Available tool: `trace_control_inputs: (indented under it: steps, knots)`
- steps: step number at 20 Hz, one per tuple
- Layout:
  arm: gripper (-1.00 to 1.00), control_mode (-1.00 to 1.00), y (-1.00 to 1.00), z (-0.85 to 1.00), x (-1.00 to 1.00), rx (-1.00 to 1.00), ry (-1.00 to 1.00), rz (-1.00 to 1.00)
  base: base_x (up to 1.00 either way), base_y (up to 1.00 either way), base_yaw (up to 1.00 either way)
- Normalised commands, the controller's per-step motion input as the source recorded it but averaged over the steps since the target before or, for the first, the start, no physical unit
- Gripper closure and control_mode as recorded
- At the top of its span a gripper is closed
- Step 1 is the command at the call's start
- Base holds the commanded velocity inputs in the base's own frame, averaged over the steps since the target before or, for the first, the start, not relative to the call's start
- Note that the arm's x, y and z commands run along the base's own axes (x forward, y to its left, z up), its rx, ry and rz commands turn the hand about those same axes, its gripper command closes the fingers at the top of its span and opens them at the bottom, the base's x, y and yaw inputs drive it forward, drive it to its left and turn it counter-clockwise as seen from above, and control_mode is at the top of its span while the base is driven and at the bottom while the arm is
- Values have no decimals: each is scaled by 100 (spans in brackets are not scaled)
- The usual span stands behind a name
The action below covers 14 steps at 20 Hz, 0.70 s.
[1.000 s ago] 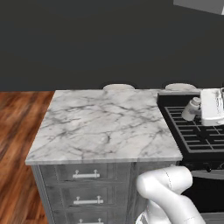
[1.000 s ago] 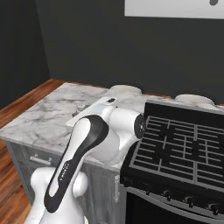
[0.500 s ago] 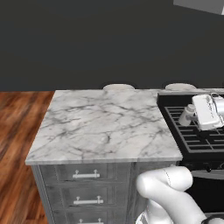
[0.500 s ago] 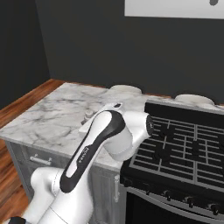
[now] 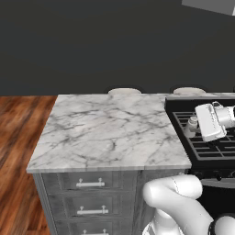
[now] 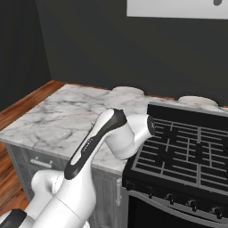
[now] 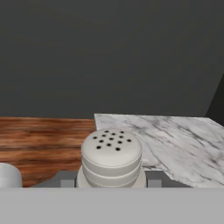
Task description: Collect the turmeric, ketchup, and shaker from the cabinet and place them next to the stove.
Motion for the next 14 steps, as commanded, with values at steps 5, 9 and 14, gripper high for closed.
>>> trace_control_inputs:
  steps: [5, 9, 14]
  knots:
    - [100, -100, 0, -34, 38, -10, 2, -3, 0, 0, 0]
    - [100, -100, -4, -30, 48, -4, 5, 0, 0, 0, 0]
    - [100, -100, -20, -30, 53, 0, 4, 1, 0, 0, 0]
